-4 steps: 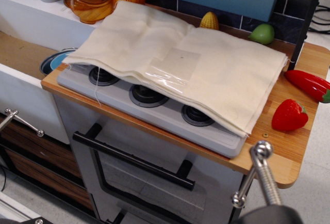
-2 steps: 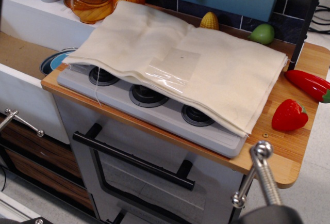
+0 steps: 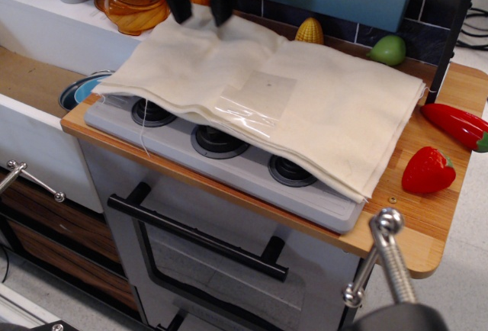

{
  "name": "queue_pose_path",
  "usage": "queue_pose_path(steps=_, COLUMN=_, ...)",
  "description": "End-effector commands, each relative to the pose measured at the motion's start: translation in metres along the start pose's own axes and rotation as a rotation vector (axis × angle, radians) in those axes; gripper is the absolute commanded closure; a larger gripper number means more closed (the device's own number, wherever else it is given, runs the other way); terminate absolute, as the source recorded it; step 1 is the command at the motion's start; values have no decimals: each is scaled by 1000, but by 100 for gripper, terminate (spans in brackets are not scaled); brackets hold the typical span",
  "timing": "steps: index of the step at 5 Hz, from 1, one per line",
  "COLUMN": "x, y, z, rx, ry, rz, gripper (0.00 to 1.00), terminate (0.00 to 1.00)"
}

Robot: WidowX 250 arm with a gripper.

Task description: Fold cloth in half

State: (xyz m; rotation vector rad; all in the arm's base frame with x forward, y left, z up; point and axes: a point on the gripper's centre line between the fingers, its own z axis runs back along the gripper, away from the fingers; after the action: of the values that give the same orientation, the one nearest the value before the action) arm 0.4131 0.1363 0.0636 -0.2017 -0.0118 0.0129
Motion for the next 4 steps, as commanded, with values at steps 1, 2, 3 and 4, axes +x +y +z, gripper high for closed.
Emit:
queue_pose_path(steps=1, x=-27, y=22, z=41, rx=79, ry=-105, rz=-58, gripper=0, terminate=0)
queue_pose_path(steps=2, x=-31, y=40, z=19, rx=124, ry=-109, rz=-66, gripper=0, terminate=0)
queue_pose_path(steps=3, x=-29, y=44, z=-2, rx=147, ry=-117, rz=-68, gripper=0, terminate=0)
queue_pose_path(steps=4, x=-29, y=42, z=-15, rx=142, ry=-117, rz=-70, gripper=0, terminate=0)
